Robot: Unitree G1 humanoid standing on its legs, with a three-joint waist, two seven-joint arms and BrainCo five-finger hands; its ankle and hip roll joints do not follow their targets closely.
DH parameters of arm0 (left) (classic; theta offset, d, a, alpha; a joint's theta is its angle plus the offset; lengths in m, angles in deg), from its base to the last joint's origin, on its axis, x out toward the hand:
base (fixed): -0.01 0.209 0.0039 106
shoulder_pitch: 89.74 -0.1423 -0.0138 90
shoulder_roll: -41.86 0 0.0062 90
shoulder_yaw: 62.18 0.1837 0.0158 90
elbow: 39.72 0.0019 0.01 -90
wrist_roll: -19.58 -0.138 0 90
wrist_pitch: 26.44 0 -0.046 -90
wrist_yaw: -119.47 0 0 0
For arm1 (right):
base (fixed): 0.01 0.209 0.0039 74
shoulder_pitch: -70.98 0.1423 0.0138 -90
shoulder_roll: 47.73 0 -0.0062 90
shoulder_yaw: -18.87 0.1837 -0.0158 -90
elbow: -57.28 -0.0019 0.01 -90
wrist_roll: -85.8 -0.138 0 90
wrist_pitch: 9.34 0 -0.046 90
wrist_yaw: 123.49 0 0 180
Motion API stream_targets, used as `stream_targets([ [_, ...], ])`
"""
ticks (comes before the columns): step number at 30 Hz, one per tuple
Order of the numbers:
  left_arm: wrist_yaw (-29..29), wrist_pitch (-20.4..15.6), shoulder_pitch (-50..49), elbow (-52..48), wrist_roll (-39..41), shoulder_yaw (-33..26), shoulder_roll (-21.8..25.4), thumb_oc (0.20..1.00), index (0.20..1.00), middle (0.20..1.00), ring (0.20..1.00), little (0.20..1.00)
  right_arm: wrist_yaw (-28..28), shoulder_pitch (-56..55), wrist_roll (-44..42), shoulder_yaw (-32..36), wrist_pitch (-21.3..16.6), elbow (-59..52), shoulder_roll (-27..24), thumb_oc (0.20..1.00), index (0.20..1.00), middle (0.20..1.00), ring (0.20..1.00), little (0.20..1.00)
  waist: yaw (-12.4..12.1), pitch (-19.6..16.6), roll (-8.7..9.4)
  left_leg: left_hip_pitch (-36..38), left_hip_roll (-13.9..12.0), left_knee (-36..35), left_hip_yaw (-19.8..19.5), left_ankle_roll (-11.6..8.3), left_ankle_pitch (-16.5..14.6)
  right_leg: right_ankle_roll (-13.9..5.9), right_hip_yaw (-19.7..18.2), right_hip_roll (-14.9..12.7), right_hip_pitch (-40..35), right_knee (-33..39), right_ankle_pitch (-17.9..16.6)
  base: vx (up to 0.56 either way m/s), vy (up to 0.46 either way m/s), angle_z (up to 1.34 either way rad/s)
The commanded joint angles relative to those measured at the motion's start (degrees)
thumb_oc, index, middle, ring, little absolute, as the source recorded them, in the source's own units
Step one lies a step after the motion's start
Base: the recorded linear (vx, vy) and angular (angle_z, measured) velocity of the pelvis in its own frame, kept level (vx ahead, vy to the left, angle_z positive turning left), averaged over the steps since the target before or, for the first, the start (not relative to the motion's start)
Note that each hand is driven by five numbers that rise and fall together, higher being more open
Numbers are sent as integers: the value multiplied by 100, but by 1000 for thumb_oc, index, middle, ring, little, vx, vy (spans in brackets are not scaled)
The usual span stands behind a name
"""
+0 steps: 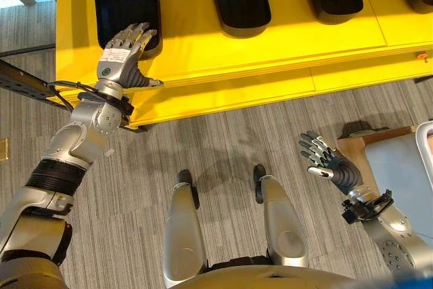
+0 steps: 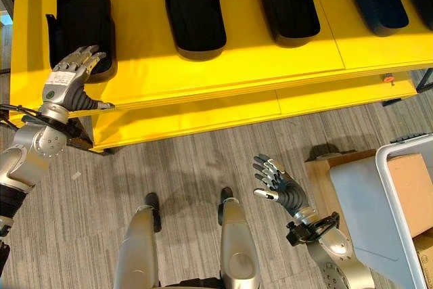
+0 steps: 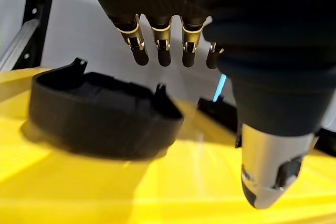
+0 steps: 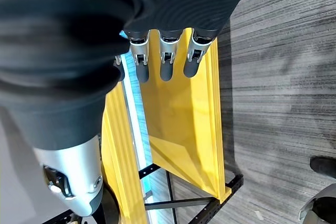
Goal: Move parts from the plastic box to the shelf.
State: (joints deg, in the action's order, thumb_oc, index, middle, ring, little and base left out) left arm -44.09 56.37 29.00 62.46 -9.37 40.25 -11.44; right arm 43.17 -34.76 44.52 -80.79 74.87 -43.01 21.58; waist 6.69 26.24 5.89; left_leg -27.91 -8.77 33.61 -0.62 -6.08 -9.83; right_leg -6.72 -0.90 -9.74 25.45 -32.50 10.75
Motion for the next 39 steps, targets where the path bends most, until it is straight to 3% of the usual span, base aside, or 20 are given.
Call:
stream_targets([
  [1,43,-267,-550,-438,-155,-312,314,1000,1000,1000,1000,1000,-47,-358,58,241,-215,-288,-119,1000,1000,1000,1000,1000,-68,-504,-83,-57,-278,-114,106,43,282,-141,-71,-325,-36,367,-573,0,0,0],
  [19,-449,-505,-1840,-1185,-33,-781,334,1000,1000,1000,1000,1000,-73,-343,86,279,-177,-306,-169,1000,1000,1000,1000,1000,-146,-401,-121,-73,-251,-84,99,67,277,-128,-70,-338,-40,321,-561,0,0,0],
  [39,-373,-354,-1193,-189,125,-271,6,1000,1000,1000,1000,1000,-64,-334,107,230,-175,-319,-205,1000,1000,1000,1000,1000,-77,-377,-95,-118,-261,-25,116,67,284,-131,-115,-337,30,238,-557,0,0,0],
])
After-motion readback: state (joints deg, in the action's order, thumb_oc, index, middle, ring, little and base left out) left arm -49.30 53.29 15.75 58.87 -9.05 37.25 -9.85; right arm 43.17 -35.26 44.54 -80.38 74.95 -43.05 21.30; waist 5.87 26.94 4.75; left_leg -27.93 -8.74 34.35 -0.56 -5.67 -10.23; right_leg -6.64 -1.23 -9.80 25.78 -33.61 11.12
